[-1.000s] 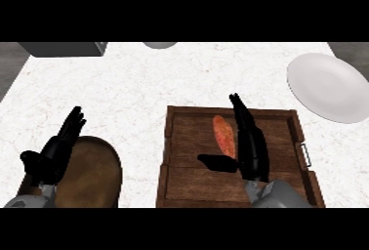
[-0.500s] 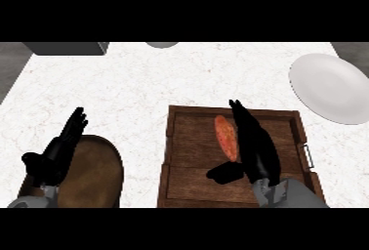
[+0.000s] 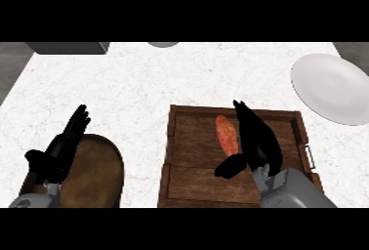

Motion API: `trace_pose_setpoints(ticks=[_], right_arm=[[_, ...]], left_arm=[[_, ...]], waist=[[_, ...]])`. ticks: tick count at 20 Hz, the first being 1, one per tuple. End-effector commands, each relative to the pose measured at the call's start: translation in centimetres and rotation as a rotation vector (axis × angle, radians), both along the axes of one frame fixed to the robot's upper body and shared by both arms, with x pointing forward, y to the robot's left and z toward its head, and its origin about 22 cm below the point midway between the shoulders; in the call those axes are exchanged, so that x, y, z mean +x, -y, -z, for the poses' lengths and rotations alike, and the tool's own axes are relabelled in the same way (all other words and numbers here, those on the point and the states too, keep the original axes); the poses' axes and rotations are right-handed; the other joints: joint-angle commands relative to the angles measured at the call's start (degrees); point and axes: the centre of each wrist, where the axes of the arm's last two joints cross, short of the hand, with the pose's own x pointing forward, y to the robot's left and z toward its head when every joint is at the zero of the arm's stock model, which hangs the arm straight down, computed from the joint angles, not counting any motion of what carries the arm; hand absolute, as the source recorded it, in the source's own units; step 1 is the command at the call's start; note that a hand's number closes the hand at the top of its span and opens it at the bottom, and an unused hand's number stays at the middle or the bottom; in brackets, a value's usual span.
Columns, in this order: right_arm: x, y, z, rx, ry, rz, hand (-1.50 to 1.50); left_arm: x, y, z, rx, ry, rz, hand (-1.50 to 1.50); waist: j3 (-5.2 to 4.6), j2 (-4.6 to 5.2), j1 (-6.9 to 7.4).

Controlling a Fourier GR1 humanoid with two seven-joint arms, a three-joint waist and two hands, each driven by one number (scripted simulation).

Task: Pick the sweet potato from the tray and place it in the plate

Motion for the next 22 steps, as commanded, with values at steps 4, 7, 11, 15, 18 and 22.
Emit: trace_pose_setpoints(ticks=[4, 7, 11, 15, 18, 22], right_arm=[[0.7, -0.5, 2.1, -0.061, -0.13, 0.0, -1.5], [1.7, 0.0, 2.0, -0.059, -0.117, 0.03, -1.5], [1.1, -1.3, 3.5, -0.081, -0.117, 0.028, -1.5], [2.3, -0.2, 5.3, -0.129, -0.162, 0.033, -1.5], [3.2, 2.0, 6.1, -0.129, -0.161, 0.055, -1.5], [3.2, 1.2, 7.3, -0.059, -0.215, -0.066, 1.5]], left_arm=[[-0.1, 0.4, -0.9, 0.003, 0.011, 0.001, 0.0], [-0.7, -1.2, 0.4, -0.015, -0.007, 0.004, 0.0], [-0.8, -0.5, 0.2, 0.002, 0.004, -0.002, 0.0], [-0.2, -0.5, 0.7, 0.001, 0.007, 0.003, 0.0], [0.3, -0.5, -2.2, 0.001, -0.017, -0.005, 0.0], [1.1, 0.2, -0.2, 0.001, -0.009, -0.001, 0.0]], waist=[[0.03, 0.02, 0.28], [0.02, 0.05, 0.14], [0.02, 0.03, 0.16], [0.02, 0.07, 0.14], [0.04, 0.05, 0.23], [0.03, 0.17, 0.11]])
